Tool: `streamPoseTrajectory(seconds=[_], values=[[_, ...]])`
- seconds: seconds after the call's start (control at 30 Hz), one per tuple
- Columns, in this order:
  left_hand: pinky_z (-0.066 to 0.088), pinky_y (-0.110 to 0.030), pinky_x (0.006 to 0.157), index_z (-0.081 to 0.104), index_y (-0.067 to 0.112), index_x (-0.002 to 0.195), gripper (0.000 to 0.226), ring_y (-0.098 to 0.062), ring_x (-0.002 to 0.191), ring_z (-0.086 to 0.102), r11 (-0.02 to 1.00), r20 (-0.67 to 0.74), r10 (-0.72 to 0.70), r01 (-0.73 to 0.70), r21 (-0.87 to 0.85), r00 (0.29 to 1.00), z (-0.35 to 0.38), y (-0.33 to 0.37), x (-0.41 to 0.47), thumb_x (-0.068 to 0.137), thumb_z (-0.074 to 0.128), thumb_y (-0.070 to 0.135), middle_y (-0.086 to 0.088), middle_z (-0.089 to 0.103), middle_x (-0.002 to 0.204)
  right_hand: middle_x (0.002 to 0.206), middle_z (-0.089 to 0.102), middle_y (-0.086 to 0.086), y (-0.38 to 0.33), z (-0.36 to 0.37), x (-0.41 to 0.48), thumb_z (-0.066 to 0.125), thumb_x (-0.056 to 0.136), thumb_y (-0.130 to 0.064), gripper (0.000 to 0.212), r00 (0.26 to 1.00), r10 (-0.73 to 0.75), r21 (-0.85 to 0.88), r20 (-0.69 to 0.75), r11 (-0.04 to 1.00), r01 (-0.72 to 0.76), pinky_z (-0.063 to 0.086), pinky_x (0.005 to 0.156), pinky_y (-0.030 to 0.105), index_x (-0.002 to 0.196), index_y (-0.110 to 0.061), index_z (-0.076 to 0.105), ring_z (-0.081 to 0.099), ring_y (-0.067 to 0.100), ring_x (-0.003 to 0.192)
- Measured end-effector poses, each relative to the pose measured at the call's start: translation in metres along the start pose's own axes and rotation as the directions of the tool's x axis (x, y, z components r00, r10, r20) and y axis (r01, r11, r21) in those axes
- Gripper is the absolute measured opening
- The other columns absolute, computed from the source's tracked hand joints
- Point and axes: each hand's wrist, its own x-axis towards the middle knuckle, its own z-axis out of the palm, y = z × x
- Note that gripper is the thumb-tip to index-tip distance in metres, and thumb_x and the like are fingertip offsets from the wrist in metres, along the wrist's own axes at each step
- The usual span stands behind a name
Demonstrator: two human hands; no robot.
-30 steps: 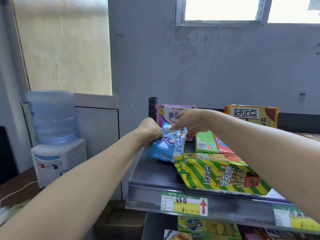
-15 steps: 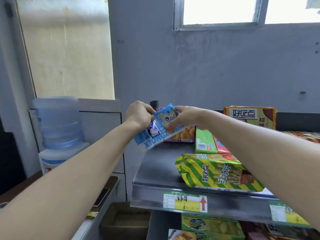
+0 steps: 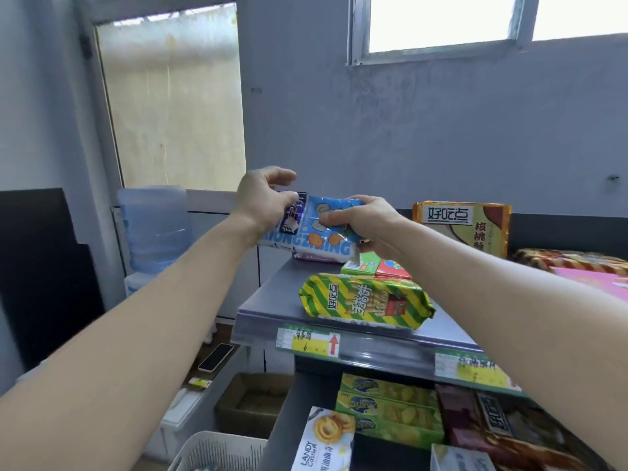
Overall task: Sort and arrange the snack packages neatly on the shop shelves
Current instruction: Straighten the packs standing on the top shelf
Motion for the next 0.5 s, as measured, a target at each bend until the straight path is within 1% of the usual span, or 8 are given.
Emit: streamPoseTrajectory(seconds=[0.1,0.17,0.23,0.3,0.37,0.4,0.47,0.5], values=[[0.043,-0.007,0.056,0.06,0.006,0.106,0.021,-0.014,0.084,0.053,0.995,-0.21,-0.098,0.098,-0.009,0.973,0.001,0.016,-0.022,0.085,0.063,0.005,-0.003,0.057,0.097,0.057,0.07,0.0,0.007,-0.021,-0.019,0.08,0.073,-0.013,0.031,0.998,-0.012,0.141,-0.057,0.99,0.02,0.048,0.039,0.02,0.095,-0.014,0.06,0.065,0.012,0.043],[0.044,-0.01,0.055,0.051,0.009,0.099,0.021,-0.018,0.081,0.052,0.973,-0.224,-0.227,0.23,-0.014,0.948,0.008,0.029,-0.04,0.085,0.066,0.015,-0.007,0.056,0.097,0.065,0.07,0.003,0.01,-0.034,-0.031,0.08,0.074,-0.014,0.03,0.995,-0.023,0.229,-0.099,0.972,0.045,0.048,0.039,0.021,0.095,-0.014,0.058,0.065,0.012,0.043],[0.052,-0.021,0.062,0.048,0.01,0.096,0.027,-0.016,0.072,0.058,0.936,-0.1,-0.349,0.343,-0.075,0.932,0.02,0.045,-0.059,0.086,0.068,0.025,-0.006,0.059,0.09,0.071,0.071,0.005,0.011,-0.046,-0.041,0.079,0.075,-0.016,0.029,0.991,-0.026,0.288,-0.129,0.956,0.062,0.051,0.041,0.024,0.095,-0.015,0.058,0.066,0.013,0.046],[0.054,-0.023,0.053,0.054,0.009,0.095,0.026,-0.011,0.057,0.062,0.875,0.091,-0.421,0.431,-0.223,0.902,0.035,0.064,-0.076,0.085,0.068,0.028,-0.004,0.061,0.08,0.076,0.072,0.006,0.011,-0.058,-0.052,0.079,0.075,-0.017,0.03,0.99,-0.024,0.343,-0.14,0.937,0.072,0.058,0.049,0.032,0.097,-0.016,0.058,0.068,0.015,0.052],[0.056,-0.027,0.053,0.058,0.009,0.089,0.018,-0.015,0.061,0.065,0.813,0.238,-0.409,0.47,-0.343,0.881,0.051,0.08,-0.086,0.086,0.067,0.024,-0.006,0.065,0.082,0.082,0.073,0.009,0.012,-0.071,-0.063,0.078,0.075,-0.018,0.03,0.989,-0.023,0.386,-0.145,0.919,0.078,0.06,0.064,0.041,0.098,-0.016,0.059,0.07,0.02,0.06],[0.058,-0.032,0.058,0.059,0.01,0.086,0.013,-0.02,0.066,0.066,0.788,0.281,-0.39,0.476,-0.391,0.877,0.06,0.087,-0.089,0.087,0.065,0.021,-0.009,0.066,0.084,0.082,0.073,0.009,0.012,-0.078,-0.068,0.078,0.076,-0.018,0.028,0.989,-0.025,0.397,-0.145,0.914,0.082,0.059,0.067,0.043,0.097,-0.016,0.059,0.069,0.022,0.062],[0.057,-0.042,0.075,0.059,0.007,0.096,0.01,-0.027,0.077,0.066,0.754,0.324,-0.35,0.469,-0.46,0.879,0.078,0.099,-0.092,0.089,0.063,0.013,-0.012,0.066,0.09,0.081,0.071,0.009,0.014,-0.094,-0.079,0.075,0.079,-0.017,0.022,0.987,-0.04,0.415,-0.153,0.904,0.101,0.058,0.07,0.044,0.093,-0.016,0.059,0.068,0.024,0.065],[0.057,-0.044,0.077,0.058,0.004,0.107,0.019,-0.029,0.078,0.066,0.732,0.341,-0.328,0.466,-0.498,0.881,0.087,0.105,-0.092,0.089,0.062,0.009,-0.012,0.066,0.091,0.082,0.071,0.009,0.015,-0.103,-0.085,0.074,0.08,-0.016,0.019,0.984,-0.048,0.416,-0.17,0.902,0.116,0.057,0.072,0.045,0.091,-0.016,0.058,0.068,0.025,0.066]])
